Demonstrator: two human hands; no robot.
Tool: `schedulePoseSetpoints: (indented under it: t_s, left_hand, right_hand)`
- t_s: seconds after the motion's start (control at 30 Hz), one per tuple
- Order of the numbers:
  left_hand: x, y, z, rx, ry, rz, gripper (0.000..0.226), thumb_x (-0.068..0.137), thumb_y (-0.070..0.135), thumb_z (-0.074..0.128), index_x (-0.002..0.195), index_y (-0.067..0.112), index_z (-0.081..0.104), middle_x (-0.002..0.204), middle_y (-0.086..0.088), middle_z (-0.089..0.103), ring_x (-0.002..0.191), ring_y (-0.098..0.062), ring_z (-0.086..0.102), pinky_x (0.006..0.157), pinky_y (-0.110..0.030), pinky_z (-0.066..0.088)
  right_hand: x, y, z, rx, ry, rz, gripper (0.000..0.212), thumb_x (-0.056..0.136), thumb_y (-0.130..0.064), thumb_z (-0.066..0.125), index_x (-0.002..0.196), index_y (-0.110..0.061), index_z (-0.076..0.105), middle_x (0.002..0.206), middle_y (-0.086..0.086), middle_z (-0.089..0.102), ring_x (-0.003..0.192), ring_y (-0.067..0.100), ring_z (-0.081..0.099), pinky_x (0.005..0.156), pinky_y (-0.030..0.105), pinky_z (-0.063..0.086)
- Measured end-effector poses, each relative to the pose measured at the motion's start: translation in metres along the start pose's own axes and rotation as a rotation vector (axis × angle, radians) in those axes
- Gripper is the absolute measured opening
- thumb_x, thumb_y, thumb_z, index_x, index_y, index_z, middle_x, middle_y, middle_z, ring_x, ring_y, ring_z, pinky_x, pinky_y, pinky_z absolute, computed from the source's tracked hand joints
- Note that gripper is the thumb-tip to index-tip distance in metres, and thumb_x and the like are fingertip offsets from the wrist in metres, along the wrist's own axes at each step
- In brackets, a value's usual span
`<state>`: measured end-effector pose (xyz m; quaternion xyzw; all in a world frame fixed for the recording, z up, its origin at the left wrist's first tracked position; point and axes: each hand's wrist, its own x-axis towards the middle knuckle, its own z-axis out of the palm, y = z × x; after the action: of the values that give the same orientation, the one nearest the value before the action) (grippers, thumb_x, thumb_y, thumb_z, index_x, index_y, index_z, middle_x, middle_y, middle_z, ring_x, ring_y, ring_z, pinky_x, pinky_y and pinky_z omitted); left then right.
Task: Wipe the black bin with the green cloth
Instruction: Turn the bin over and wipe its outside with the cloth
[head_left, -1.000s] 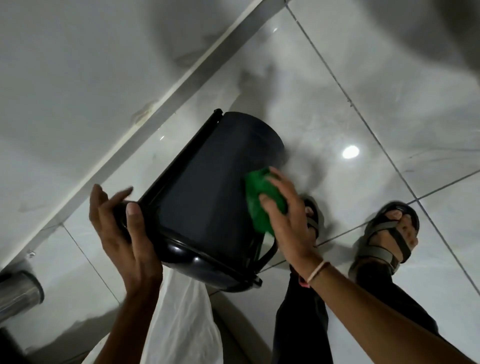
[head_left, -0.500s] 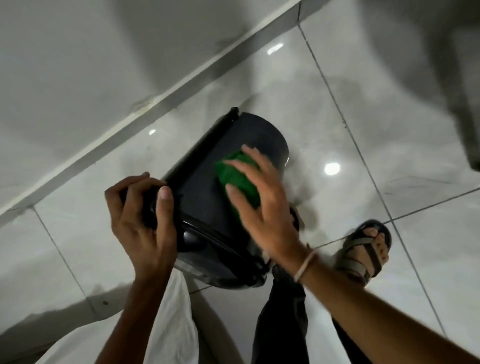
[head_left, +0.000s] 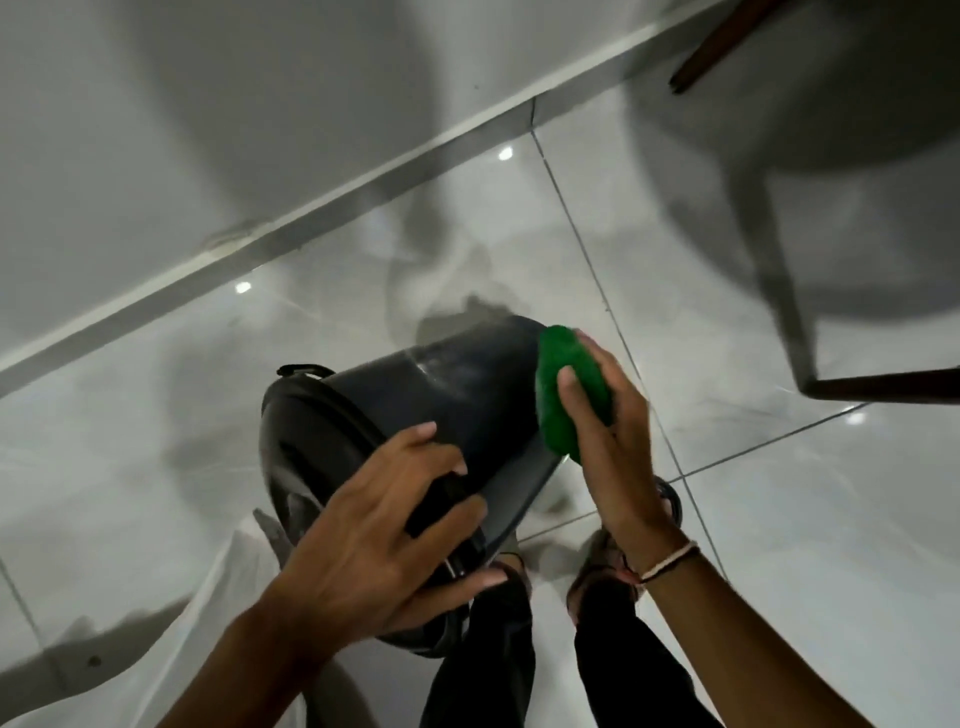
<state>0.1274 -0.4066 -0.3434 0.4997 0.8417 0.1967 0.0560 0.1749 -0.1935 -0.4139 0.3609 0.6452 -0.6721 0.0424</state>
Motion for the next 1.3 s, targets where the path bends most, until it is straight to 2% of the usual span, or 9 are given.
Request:
schedulePoseSetpoints:
  t_s: [0.17,0.27,0.37,0.6,0.73,0.83,0.97,1.1,1.3]
  left_hand:
    - [-0.006,0.021,0.008,-0.271,0.18,-0.561,0.074,0.105,0.066,0.028,0.159,0.016,0.037,0.164,-0.023,0.044,0.16,-0.031,0.035,0.136,-0.053,0.012]
    - [0.001,0.026,0.012,-0.452,0.393,-0.9,0.077,0.107,0.068,0.02,0.17,0.022,0.013,0.18,-0.003,0.015,0.168,-0.022,0.016,0.135,-0.062,0.017]
    - [0.005,0.031,0.015,-0.394,0.402,-0.927,0.07,0.111,0.058,0.017,0.17,0.021,0.012,0.181,0.002,0.013,0.168,-0.015,0.012,0.135,-0.059,0.017]
    - [0.006,0.022,0.018,-0.354,0.362,-0.984,0.062,0.11,0.04,0.024,0.167,0.016,0.029,0.178,-0.004,0.026,0.166,-0.014,0.02,0.136,-0.048,0.022]
    - [0.017,0.019,0.02,-0.341,0.351,-0.891,0.058,0.111,0.037,0.025,0.164,0.016,0.036,0.175,-0.004,0.033,0.165,-0.015,0.027,0.132,-0.028,0.026]
    - [0.0,0.021,0.022,-0.349,0.345,-0.808,0.055,0.11,0.027,0.027,0.164,0.015,0.034,0.174,-0.008,0.033,0.165,-0.021,0.029,0.134,-0.04,0.029]
    - [-0.033,0.026,0.023,-0.335,0.339,-0.874,0.06,0.107,0.024,0.03,0.165,0.007,0.03,0.176,-0.013,0.029,0.166,-0.025,0.023,0.133,-0.055,0.025]
    - [-0.034,0.043,0.031,-0.356,0.257,-1.042,0.065,0.11,0.056,0.022,0.168,0.027,0.024,0.18,-0.004,0.015,0.169,-0.019,0.006,0.136,-0.06,0.013]
    - [-0.022,0.039,0.032,-0.336,0.213,-1.054,0.067,0.11,0.051,0.015,0.169,0.02,0.022,0.18,-0.007,0.015,0.17,-0.023,0.003,0.137,-0.057,0.007]
  right_hand:
    - [-0.025,0.009,0.014,-0.201,-0.209,-0.065,0.038,0.103,-0.023,0.062,0.141,-0.023,0.058,0.163,-0.003,0.044,0.157,0.015,0.033,0.13,0.049,0.031]
    - [-0.065,0.017,0.03,-0.287,-0.305,-0.29,0.04,0.101,-0.038,0.055,0.141,-0.032,0.057,0.165,-0.01,0.041,0.16,0.01,0.027,0.132,0.049,0.024]
    - [-0.072,0.033,0.028,-0.365,-0.309,-0.399,0.041,0.106,-0.044,0.046,0.146,-0.033,0.051,0.168,-0.01,0.035,0.161,0.011,0.025,0.131,0.042,0.024]
    - [0.031,0.045,-0.016,-0.339,0.09,0.195,0.037,0.106,-0.021,0.056,0.143,-0.014,0.056,0.137,0.004,0.061,0.137,0.029,0.055,0.106,0.03,0.045]
    - [-0.002,0.012,0.019,-0.437,-0.162,-0.156,0.042,0.104,-0.028,0.056,0.145,-0.02,0.057,0.158,0.003,0.051,0.152,0.021,0.042,0.127,0.045,0.035]
    - [-0.049,0.008,0.045,-0.413,-0.351,-0.448,0.045,0.105,-0.041,0.049,0.149,-0.033,0.05,0.169,-0.006,0.034,0.162,0.011,0.022,0.134,0.041,0.019]
    - [-0.037,0.038,0.028,-0.403,-0.184,-0.215,0.042,0.104,-0.02,0.058,0.145,-0.012,0.056,0.162,0.008,0.045,0.154,0.021,0.037,0.129,0.047,0.033]
    - [0.003,0.037,0.004,-0.423,0.071,0.147,0.043,0.106,-0.022,0.056,0.148,-0.013,0.052,0.163,0.01,0.044,0.153,0.026,0.039,0.127,0.049,0.033]
    - [-0.064,0.005,0.045,-0.383,-0.331,-0.348,0.044,0.106,-0.044,0.046,0.148,-0.034,0.051,0.17,-0.005,0.03,0.162,0.01,0.018,0.133,0.047,0.018]
